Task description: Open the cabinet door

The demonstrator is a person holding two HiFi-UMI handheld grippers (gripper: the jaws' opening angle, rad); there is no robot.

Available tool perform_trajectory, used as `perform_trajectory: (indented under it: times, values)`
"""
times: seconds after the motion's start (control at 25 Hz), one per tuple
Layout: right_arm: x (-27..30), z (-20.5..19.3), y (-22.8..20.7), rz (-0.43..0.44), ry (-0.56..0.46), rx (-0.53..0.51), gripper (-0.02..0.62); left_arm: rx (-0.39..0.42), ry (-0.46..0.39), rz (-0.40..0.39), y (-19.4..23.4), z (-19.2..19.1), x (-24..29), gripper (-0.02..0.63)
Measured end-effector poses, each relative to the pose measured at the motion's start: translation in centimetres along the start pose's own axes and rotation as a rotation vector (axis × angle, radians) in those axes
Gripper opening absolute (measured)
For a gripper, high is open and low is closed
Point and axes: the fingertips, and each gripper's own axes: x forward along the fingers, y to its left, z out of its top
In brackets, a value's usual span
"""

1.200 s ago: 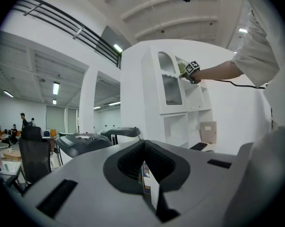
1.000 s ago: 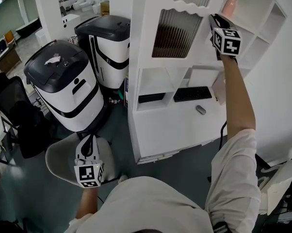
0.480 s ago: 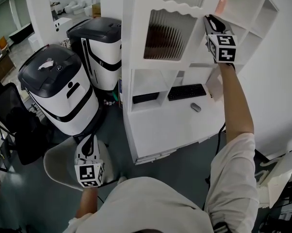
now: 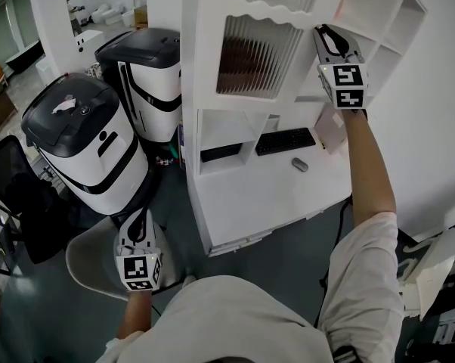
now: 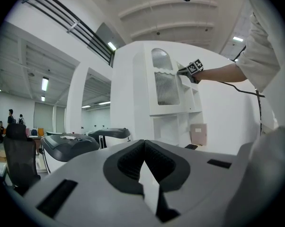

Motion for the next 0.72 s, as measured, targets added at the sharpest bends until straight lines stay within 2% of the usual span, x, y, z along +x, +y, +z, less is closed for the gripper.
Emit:
perform_trajectory:
  times: [0.48, 0.72]
  values:
    - [-2.8, 1.4, 0.6, -0.002, -0.026, -0.129, 0.075, 0.004, -0.012, -0.041, -0.6, 0.4, 0.9, 0.0]
    - [-3.9, 2.8, 1.1, -0.004, -0.046, -0.228, 0.075, 0.003, -0.008, -0.058, -0.5, 0.5, 1.2, 0.0]
